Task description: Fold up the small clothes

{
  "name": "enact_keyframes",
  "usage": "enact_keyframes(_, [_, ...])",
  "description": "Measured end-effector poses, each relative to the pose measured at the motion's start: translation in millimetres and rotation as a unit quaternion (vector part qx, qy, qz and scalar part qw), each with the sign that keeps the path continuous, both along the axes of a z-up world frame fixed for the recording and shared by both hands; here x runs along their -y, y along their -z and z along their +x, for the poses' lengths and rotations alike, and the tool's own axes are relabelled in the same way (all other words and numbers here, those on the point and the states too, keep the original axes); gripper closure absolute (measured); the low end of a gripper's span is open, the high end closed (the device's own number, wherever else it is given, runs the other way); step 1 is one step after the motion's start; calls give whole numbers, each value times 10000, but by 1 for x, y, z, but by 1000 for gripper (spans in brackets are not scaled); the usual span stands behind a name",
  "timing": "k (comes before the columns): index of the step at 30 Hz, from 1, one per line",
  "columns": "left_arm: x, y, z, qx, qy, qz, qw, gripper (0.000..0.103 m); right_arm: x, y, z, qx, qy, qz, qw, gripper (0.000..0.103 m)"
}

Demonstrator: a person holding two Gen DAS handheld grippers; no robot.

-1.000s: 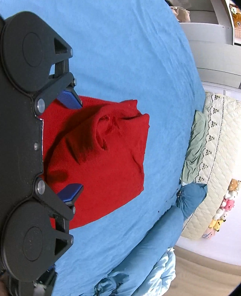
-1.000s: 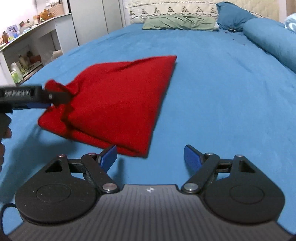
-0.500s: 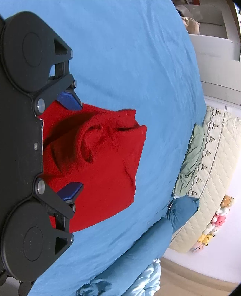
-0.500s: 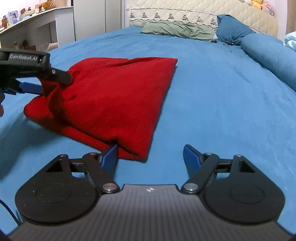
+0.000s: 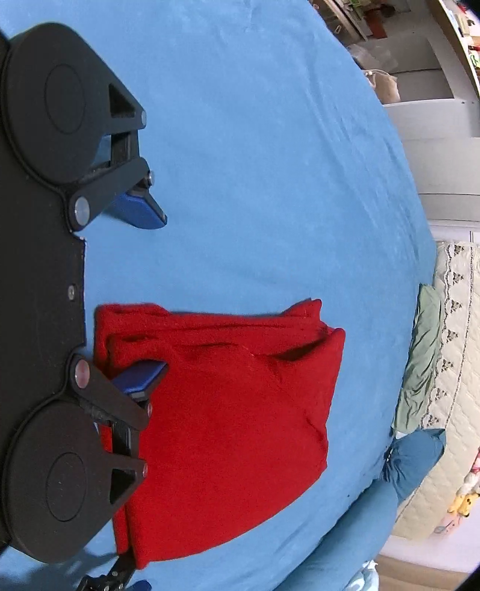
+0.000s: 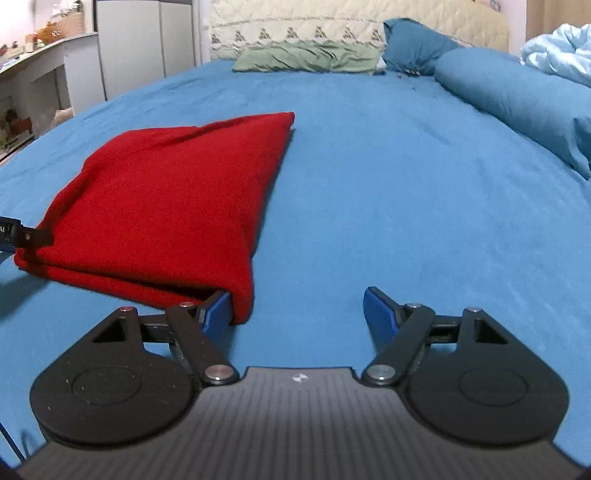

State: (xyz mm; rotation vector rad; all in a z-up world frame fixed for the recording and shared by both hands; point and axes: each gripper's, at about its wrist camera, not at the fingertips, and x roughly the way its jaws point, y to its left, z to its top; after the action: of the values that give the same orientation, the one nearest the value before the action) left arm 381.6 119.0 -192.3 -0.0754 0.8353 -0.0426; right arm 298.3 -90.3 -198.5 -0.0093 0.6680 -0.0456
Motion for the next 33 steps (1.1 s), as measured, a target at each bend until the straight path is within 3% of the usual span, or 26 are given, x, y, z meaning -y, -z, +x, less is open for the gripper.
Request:
enact_keyframes(4, [-4, -3, -7, -110, -173, -62, 9998, 21, 2, -1, 0, -72, -89, 13, 9999, 12])
enact_keyframes(7, [0, -19, -13, -82, -27, -49, 10000, 22, 11, -10, 2, -183, -386, 145, 9990, 11])
enact_keyframes(9, [6, -37, -16, 128, 169, -37, 9998, 12, 21, -22, -2, -236, -615, 453, 9968, 8])
enact_keyframes(10, [8, -47, -15, 235, 262, -48, 9994, 1, 26, -30, -5, -238, -715, 614, 9953, 8])
enact_keyframes(11, [10, -56, -13, 351, 370, -102, 9986, 0, 32, -39, -4, -220, -790, 764, 9937, 6])
enact_keyframes(14, [14, -69, 15, 316, 592, -330, 9972, 0, 41, -65, 14, -314, -849, 1058, 9903, 0])
enact_keyframes(18, [5, -57, 71, -70, 574, -837, 9948, 1, 55, -75, 69, -979, -800, 1933, 9730, 0])
enact_keyframes(22, [6, -38, 104, -402, 697, -790, 9936, 12, 59, -60, 115, -1261, -554, 2370, 9617, 0])
enact_keyframes(27, [1, -10, 116, -692, 800, -1077, 9885, 18, 56, -31, 147, -1414, -316, 2842, 9477, 0])
enact_keyframes(30, [2, -7, 113, -563, 825, -1103, 9889, 19, 47, -26, 147, -1233, -388, 2754, 9526, 2])
enact_keyframes(31, [4, -8, 112, -549, 837, -1074, 9892, 24, 42, -25, 148, -1201, -470, 2708, 9540, 8])
enact_keyframes(32, [6, -10, 111, -537, 884, -1083, 9887, 39, 37, -25, 150, -1212, -592, 2664, 9544, 26])
enact_keyframes(33, [7, -11, 111, -559, 961, -1194, 9866, 50, 32, -24, 152, -1259, -714, 2687, 9523, 37])
